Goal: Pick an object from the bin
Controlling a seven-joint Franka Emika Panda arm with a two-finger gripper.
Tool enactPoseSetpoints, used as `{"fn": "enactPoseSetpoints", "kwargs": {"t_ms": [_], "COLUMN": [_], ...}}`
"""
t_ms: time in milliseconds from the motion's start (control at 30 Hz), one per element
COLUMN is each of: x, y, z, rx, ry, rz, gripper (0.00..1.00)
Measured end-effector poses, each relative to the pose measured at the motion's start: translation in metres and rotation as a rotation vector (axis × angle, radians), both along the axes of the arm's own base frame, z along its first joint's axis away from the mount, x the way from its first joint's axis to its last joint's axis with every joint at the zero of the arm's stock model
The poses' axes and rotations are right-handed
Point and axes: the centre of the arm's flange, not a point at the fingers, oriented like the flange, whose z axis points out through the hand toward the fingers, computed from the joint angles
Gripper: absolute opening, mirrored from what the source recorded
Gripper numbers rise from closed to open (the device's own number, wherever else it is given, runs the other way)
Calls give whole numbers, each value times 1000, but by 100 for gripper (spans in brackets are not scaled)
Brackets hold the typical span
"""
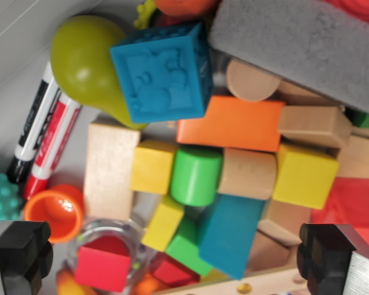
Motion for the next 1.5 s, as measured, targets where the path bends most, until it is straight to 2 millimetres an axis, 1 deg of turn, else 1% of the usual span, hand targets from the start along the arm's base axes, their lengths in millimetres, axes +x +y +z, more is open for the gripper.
{"fn": "enactPoseSetpoints", "kwargs": {"t_ms": [467, 1500], "x": [8, 30], "y": [27, 94], "z": [-40, -140], "rx": [0, 6], "ry": [6, 23], "rz": [-176, -625], "gripper": [100, 100]}}
